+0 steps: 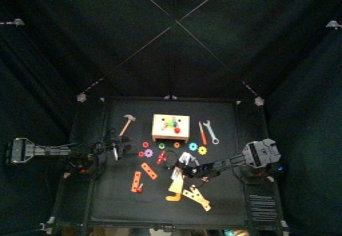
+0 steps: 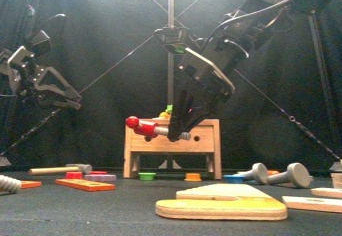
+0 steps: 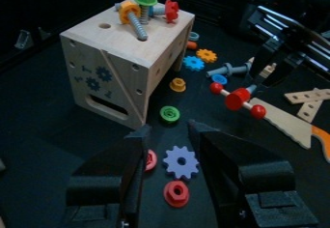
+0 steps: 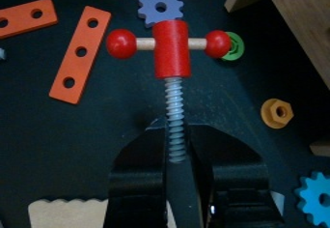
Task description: Place red spinning screw down
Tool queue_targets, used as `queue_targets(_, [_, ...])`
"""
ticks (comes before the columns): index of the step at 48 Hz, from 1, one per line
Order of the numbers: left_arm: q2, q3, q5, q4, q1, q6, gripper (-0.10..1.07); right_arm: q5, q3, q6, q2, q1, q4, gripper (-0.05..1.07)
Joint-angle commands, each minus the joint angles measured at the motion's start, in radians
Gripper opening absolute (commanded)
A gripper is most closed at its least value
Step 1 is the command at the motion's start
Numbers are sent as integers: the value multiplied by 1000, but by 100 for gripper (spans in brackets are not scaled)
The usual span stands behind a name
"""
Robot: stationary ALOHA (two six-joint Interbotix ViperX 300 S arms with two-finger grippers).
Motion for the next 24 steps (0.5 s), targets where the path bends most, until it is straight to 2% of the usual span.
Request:
queue_targets(1, [2, -12, -9, 2, 3, 2, 78, -3, -21, 3, -18, -8, -2, 44])
queue_targets(15, [0, -21, -37, -34, 44, 2, 78, -49, -152, 2, 74, -55, -12, 44])
queue_targets(24, [-17, -21, -94, -94, 135, 2, 78, -52, -249, 2, 143, -71, -32, 44])
